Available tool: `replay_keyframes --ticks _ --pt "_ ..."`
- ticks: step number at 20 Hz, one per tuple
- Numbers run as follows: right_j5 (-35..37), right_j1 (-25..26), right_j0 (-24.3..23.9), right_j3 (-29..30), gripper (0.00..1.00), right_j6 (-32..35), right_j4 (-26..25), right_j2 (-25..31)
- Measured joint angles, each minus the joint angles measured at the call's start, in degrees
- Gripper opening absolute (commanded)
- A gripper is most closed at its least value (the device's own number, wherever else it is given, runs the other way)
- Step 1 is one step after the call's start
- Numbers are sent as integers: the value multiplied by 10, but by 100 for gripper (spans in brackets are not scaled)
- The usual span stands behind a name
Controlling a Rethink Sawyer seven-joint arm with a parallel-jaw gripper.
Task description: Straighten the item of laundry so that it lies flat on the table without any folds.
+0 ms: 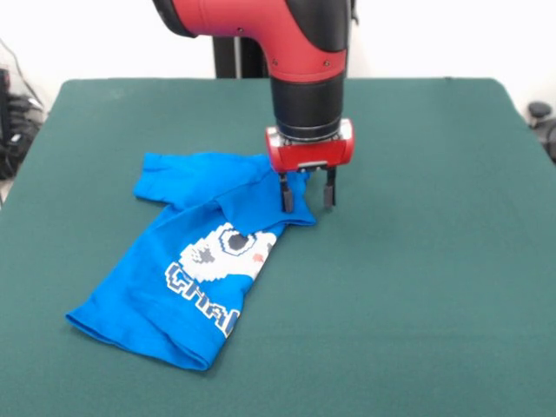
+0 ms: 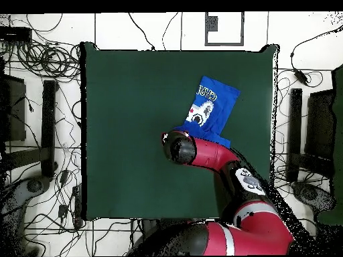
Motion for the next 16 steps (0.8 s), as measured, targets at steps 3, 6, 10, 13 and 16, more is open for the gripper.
replay_keyframes --ticks 3,6,10,13,16 --pt "0 0 0 0 100 0 0 0" --pt "0 0 0 0 100 0 0 0" --pt "0 0 0 0 100 0 -4 0" --pt "-6 0 -1 -2 0 0 -6 0" --pt "-15 1 -1 -4 0 0 -11 0"
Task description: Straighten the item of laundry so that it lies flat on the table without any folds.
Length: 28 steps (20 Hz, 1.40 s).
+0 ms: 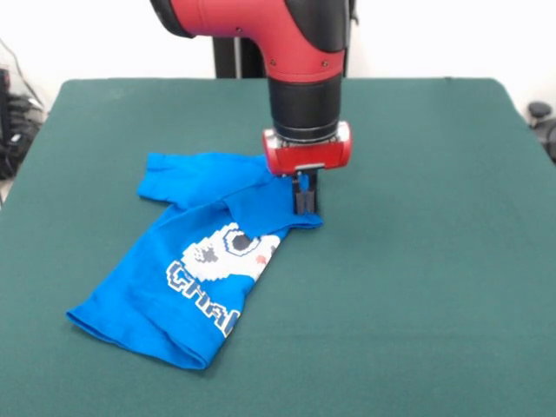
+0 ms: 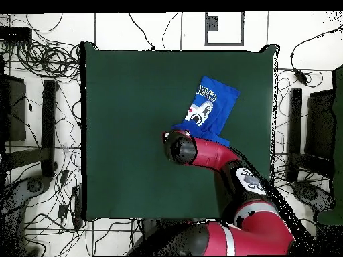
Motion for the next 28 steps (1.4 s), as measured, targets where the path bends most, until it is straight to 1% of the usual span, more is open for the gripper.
replay_keyframes --ticks 5,16,28 --pt "-4 0 2 0 0 0 -6 -1" --pt "-4 1 27 -5 0 0 -6 -10" --pt "-4 4 30 -7 0 0 -6 -11"
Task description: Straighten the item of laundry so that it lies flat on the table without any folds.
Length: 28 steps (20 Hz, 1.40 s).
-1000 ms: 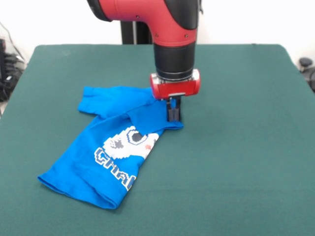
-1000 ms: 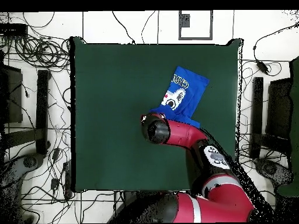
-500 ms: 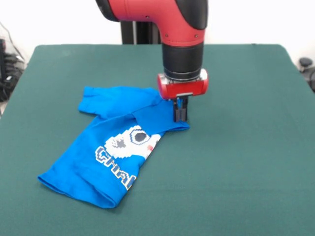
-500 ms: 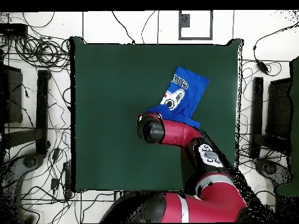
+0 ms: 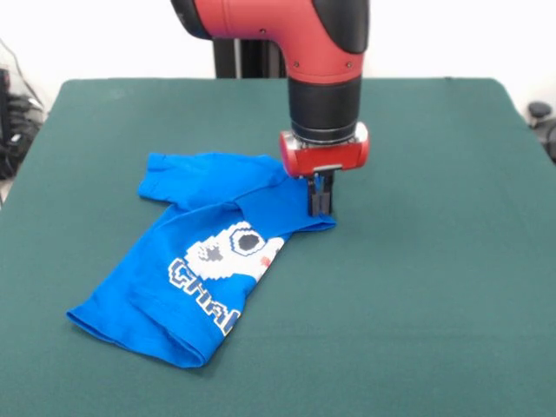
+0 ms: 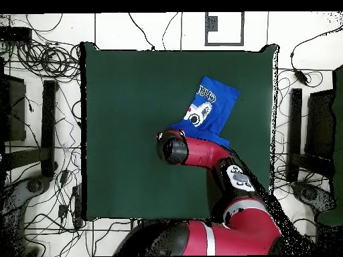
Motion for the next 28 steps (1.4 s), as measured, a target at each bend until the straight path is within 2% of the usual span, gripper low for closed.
replay_keyframes --ticks 13,28 --pt "0 -1 0 -1 0 0 0 0" --pt "0 -24 0 -1 0 0 0 0"
